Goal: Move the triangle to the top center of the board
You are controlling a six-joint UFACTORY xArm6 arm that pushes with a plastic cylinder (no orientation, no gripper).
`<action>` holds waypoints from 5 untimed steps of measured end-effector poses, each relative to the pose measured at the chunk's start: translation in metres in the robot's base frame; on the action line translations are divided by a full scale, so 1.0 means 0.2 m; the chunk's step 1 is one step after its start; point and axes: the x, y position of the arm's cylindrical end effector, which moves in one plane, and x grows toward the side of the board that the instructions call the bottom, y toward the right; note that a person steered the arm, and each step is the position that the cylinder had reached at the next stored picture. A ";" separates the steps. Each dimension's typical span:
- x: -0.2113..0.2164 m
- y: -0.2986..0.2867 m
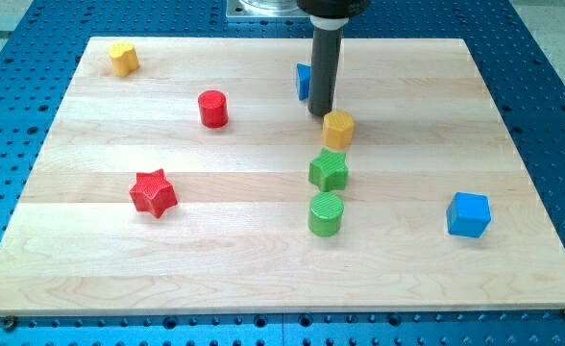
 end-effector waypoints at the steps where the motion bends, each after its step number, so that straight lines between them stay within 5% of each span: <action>1: -0.35 -0.11; 2: -0.54 -0.31; 4: -0.12 -0.18; 5: -0.20 0.15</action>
